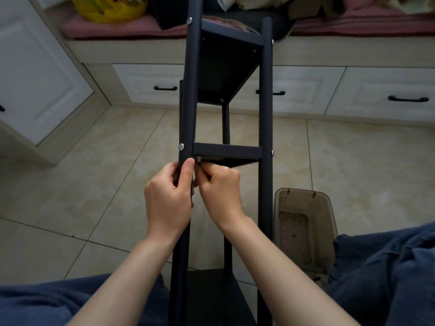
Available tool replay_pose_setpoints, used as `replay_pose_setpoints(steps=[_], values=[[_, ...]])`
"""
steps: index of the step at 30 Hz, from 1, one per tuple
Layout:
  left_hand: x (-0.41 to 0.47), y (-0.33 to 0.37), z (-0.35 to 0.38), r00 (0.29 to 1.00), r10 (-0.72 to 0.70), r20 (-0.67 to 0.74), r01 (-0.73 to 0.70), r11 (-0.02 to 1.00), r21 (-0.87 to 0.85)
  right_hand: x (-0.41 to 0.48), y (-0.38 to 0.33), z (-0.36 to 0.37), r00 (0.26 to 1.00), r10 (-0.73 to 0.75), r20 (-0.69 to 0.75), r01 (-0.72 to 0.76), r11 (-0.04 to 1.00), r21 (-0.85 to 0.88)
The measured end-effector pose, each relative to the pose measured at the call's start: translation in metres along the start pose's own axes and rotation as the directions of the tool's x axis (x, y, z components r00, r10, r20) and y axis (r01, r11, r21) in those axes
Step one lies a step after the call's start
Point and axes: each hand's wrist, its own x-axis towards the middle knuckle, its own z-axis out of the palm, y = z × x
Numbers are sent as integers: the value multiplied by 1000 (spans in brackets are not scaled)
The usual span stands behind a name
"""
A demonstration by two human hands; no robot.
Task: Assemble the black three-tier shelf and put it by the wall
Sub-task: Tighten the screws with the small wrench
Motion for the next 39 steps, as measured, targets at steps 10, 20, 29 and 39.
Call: replay_pose_setpoints(steps=[10,20,29,39], values=[[-1,-1,-2,1000,-9,8,9,1000,-7,2,6,15,999,-28,-27,30,999,43],[0,0,-2,1000,-24,6,24,1000,-8,-1,-17,-33,924,243,295,-133,928,-348],[0,-2,-3,996,-92,0,92,996,-3,29,-55,-110,730,449,514,-224,869,-441],[-4,-2,-2,998,-62,-9,62,998,3,73,-28,-155,846,470,251,-424,880,-215]])
